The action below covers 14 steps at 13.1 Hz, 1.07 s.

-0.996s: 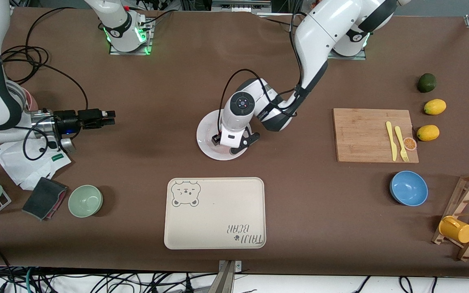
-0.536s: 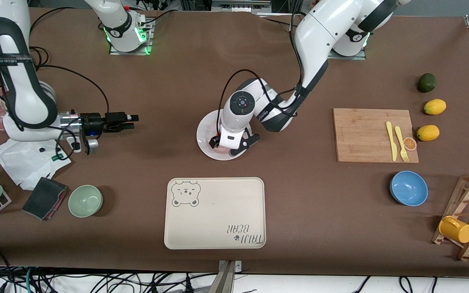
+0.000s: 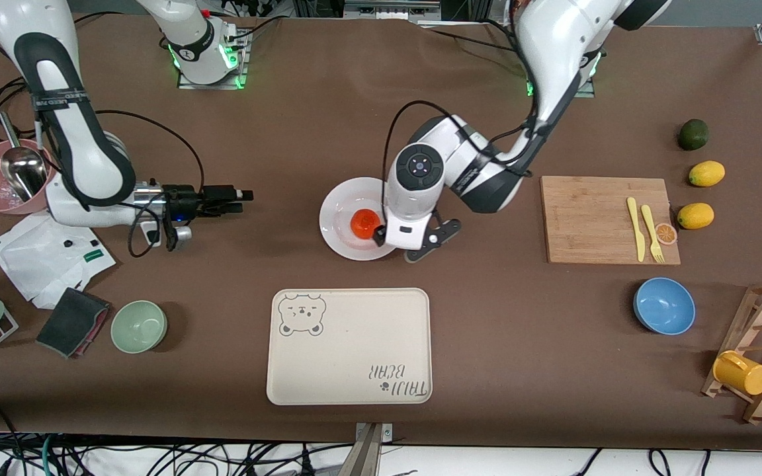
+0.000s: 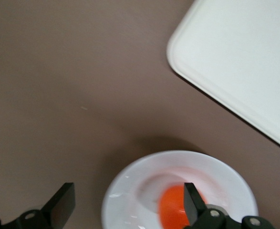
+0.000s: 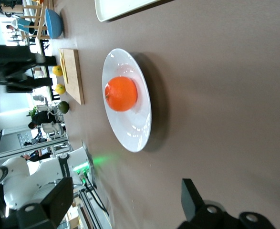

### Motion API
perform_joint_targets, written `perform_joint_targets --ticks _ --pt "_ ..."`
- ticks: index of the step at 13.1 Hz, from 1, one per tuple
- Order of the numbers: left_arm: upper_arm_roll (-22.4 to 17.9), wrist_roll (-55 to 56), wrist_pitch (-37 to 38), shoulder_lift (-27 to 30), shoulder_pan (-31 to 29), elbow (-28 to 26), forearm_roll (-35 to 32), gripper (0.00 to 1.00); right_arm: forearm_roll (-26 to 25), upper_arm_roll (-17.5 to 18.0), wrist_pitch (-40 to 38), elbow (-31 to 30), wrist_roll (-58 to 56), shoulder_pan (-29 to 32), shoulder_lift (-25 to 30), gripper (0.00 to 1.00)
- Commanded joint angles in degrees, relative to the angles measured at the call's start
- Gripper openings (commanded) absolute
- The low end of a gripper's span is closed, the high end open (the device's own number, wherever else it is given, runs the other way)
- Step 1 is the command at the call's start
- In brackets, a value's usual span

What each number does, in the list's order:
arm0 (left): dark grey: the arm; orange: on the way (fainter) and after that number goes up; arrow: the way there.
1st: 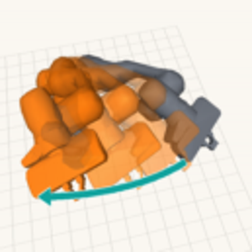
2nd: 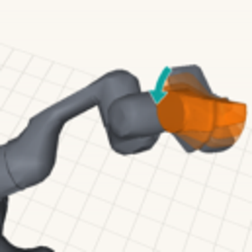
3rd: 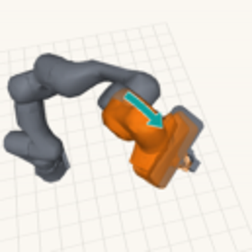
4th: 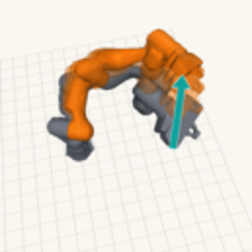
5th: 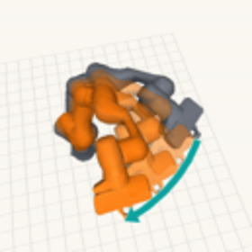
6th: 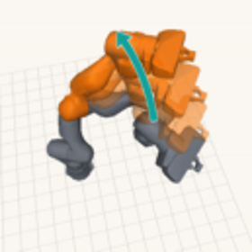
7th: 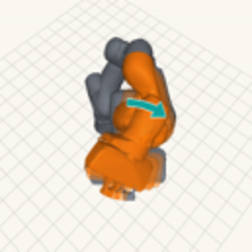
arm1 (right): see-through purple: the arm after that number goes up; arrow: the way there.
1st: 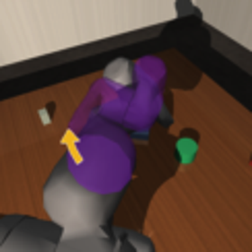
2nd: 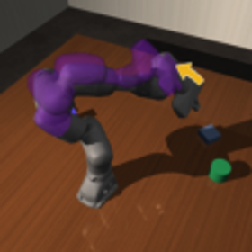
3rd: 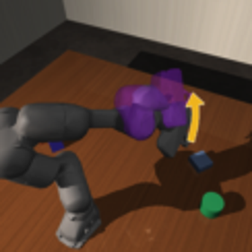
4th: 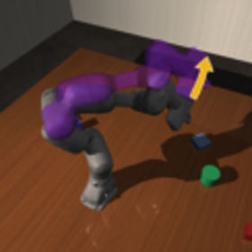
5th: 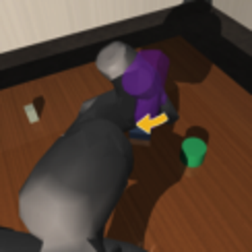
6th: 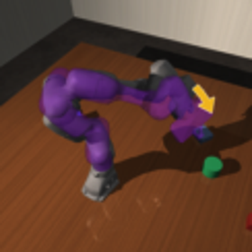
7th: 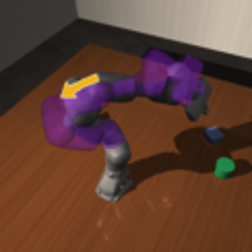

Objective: Place orange and plate with both arms
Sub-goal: 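Release the orange onto the plate and lift the left gripper away, then return the left arm while the right gripper reaches the plate rim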

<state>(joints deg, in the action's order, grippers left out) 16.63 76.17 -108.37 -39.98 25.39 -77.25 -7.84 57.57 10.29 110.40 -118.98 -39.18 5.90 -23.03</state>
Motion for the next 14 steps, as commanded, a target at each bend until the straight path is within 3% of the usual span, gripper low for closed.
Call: perform_joint_targets --ticks 1,4,7,11,14 --pt "0.07 -6.72 13.65 4.29 -1.22 -1.5 -7.5 1.0 4.2 0.08 4.63 -0.55 -0.29 -2.99 -1.66 1.0" --pt "0.33 -14.79 22.3 7.01 -4.8 -1.59 -11.75 1.0 8.33 0.08 9.46 -0.2 -0.29 -6.59 -3.85 0.99" --pt "0.42 -26.48 23.2 10.27 -9.38 -1.68 -11.5 1.0 11.85 0.08 13.95 0.07 -0.29 -9.94 -5.88 0.99" --pt "0.68 -39.75 27.32 16.41 -14.04 -1.68 -10.53 1.0 16.33 0.08 17.82 1.46 -0.29 -13.36 -8.42 0.99" --pt "0.59 -51.36 30.76 22.47 -20.88 -1.77 -5.45 1.0 20.03 0.08 20.11 2.96 -0.29 -15.74 -9.83 0.99"
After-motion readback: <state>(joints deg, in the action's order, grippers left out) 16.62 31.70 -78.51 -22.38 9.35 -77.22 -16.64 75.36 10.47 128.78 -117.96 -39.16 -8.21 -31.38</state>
